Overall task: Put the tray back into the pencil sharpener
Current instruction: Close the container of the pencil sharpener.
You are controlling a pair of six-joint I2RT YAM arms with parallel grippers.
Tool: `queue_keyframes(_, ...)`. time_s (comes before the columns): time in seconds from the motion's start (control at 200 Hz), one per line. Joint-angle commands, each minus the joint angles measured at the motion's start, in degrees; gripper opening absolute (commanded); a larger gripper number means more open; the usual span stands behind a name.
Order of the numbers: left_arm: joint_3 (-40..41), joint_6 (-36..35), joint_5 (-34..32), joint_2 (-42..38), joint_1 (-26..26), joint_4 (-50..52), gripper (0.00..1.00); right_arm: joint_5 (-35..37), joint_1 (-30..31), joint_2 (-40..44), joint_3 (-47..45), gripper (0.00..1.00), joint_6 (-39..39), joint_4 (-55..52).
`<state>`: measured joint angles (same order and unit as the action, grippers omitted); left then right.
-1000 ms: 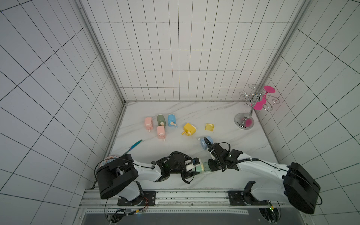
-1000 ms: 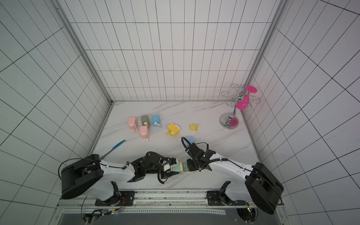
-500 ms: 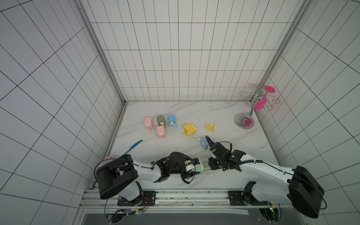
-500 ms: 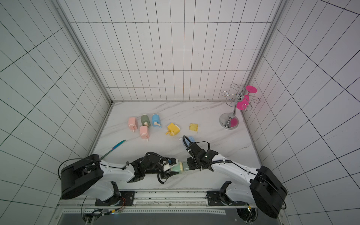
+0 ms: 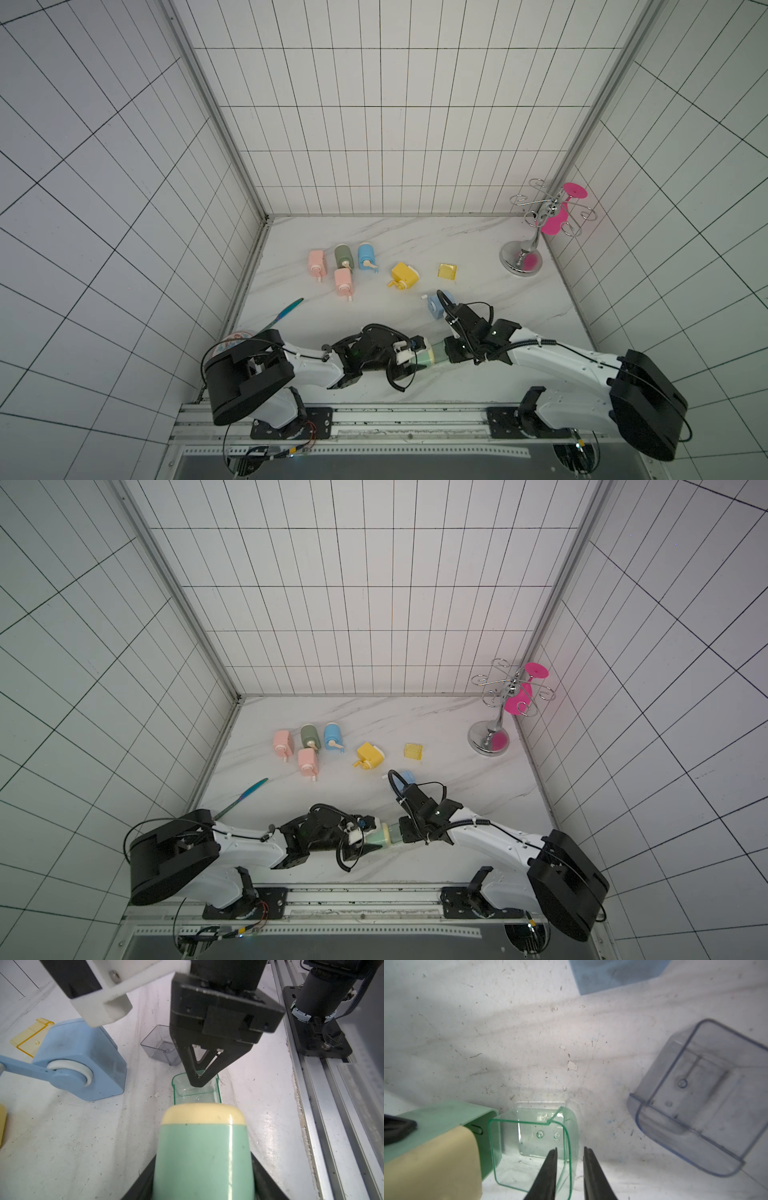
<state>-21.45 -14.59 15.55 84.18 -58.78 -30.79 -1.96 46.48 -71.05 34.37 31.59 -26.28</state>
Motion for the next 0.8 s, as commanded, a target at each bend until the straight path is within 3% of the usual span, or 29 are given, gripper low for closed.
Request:
queue_keyframes(0.0,-0.3,-0.5,0.6,0.8,0.0,-4.0,0.0,-1.0,-0.3,-0.7,1.8,0.23,-0.1,1.3)
queue_keyframes(0.795,-4.0,-1.6,-1.1,3.8,0.0,0.0,0.0,-8.7,-2.8,2.7,-0.8,0.14,0.7,5.3)
